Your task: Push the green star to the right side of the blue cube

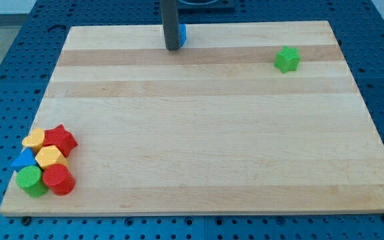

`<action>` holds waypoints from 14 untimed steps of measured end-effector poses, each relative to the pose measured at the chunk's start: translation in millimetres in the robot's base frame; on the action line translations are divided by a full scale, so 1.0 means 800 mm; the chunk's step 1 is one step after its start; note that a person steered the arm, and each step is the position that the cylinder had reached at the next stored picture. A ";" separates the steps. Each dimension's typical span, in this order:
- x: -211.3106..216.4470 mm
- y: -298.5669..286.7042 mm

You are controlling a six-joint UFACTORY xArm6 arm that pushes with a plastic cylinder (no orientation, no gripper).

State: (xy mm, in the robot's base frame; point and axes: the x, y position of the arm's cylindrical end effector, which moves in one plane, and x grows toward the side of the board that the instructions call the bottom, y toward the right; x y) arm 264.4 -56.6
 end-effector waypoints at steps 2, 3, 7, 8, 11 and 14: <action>-0.009 -0.005; 0.007 0.003; 0.178 0.347; 0.151 0.390; 0.031 0.231; 0.071 0.357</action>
State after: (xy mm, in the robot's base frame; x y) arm 321.1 229.3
